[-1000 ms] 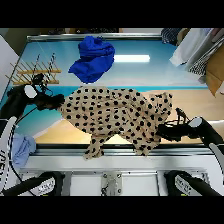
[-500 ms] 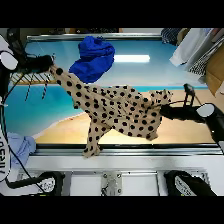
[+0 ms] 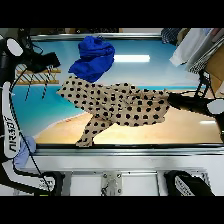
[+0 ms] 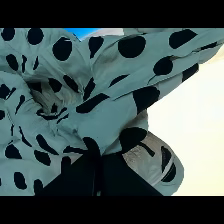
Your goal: Fold the clothes and pants, and hang the long-sleeved shirts on hangers.
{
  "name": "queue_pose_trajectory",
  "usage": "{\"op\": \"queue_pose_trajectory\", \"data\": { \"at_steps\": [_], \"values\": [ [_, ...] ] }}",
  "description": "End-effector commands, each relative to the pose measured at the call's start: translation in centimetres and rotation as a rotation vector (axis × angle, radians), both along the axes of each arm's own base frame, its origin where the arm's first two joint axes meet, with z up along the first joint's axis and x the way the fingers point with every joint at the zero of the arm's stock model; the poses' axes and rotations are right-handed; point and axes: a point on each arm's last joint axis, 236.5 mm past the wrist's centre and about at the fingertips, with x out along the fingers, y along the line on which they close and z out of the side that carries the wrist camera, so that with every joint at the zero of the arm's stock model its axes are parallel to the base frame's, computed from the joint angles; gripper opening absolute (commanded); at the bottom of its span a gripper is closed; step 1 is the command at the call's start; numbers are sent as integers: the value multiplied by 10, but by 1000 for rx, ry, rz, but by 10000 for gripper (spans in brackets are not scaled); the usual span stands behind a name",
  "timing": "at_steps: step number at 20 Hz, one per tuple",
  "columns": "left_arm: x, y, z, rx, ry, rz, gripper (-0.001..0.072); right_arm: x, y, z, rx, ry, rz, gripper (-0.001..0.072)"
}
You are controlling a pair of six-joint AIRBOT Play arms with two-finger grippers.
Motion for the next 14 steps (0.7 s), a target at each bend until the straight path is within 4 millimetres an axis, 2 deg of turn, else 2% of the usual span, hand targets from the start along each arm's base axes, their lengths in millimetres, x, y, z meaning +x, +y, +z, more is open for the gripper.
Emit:
{"op": "queue_pose_trajectory", "data": {
  "at_steps": [1, 2, 5, 7, 9, 11, 14],
  "values": [
    [-70, -15, -59, -9, 232, -37, 701, -2, 1, 0, 1, 8, 2, 14],
    [-101, -26, -86, -6, 317, -66, 700, -1, 1, 0, 1, 8, 3, 14],
    [-187, -81, -154, -69, 492, -224, 700, -2, 1, 0, 1, 8, 4, 14],
    [-226, -111, -187, -123, 556, -282, 700, -2, 1, 0, 1, 8, 4, 14],
    [-249, -132, -210, -155, 611, -307, 700, -3, 2, -1, 3, 16, 7, 14],
    [-263, -146, -224, -165, 662, -337, 700, -5, 3, -3, 4, 27, 13, 14],
    [-266, -161, -234, -159, 702, -373, 699, -9, 5, -5, 6, 42, 21, 14]
  ]
}}
